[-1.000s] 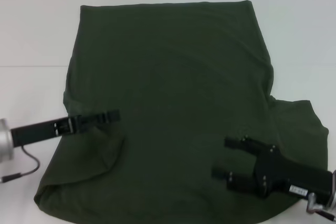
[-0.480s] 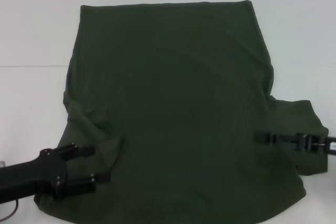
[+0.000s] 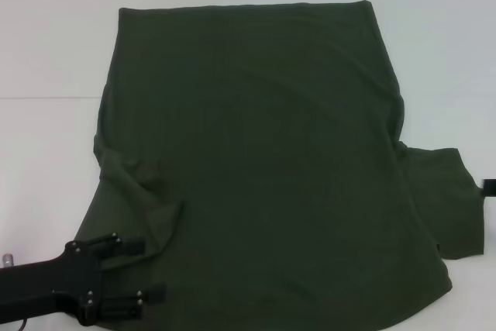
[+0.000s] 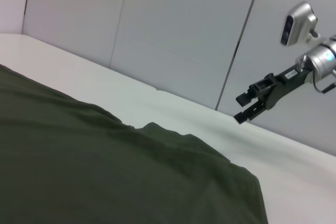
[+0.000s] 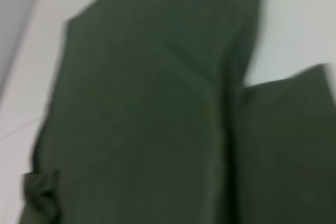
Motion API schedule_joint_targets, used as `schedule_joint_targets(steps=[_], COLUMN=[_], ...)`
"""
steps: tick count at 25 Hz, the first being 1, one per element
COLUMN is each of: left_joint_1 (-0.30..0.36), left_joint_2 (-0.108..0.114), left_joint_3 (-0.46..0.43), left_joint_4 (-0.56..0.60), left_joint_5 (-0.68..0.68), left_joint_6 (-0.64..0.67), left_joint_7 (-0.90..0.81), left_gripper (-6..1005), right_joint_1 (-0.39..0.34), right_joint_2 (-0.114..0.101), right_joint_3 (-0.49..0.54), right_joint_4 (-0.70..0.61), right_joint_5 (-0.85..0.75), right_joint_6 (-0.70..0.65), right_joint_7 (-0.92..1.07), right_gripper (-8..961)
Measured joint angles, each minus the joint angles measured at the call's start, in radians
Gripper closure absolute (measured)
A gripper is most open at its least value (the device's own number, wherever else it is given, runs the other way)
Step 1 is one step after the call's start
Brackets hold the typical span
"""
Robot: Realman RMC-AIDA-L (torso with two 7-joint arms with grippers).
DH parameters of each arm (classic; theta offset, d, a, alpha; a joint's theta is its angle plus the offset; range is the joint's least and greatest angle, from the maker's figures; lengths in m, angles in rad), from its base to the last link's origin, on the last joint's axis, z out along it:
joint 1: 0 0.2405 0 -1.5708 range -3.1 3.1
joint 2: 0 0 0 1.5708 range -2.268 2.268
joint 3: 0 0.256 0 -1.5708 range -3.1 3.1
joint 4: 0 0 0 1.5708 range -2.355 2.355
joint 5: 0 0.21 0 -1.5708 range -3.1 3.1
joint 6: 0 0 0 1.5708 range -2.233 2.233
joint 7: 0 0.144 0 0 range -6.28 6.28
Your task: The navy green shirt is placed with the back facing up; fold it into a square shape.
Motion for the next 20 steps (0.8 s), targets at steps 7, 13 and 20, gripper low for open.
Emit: schedule_joint_targets(steps=[7, 13, 20], left_joint_1=[-0.007, -0.009, -0.009], left_joint_2=[0.0, -0.003, -0.003], left_joint_3=[-0.002, 0.001, 0.002], left_joint_4=[0.003, 0.006, 0.005], left_joint_5=[0.009, 0.009, 0.01], left_joint_6=[0.001, 0.008, 0.009], left_joint_7=[0.01, 0.014, 0.015], left_gripper=[108, 109, 109], right_joint_1=[0.044, 0.118, 0.148], right_joint_2=[-0.004, 0.005, 0.012], right_joint_3=[0.056, 0.046, -0.003], right_joint_4=[-0.119, -0.116, -0.047], right_joint_5=[-0.194, -0.328, -0.349], right_joint_6=[-0.045, -0.008, 0.069], right_joint_7=[0.102, 0.135, 0.155], right_gripper=[29, 29, 29])
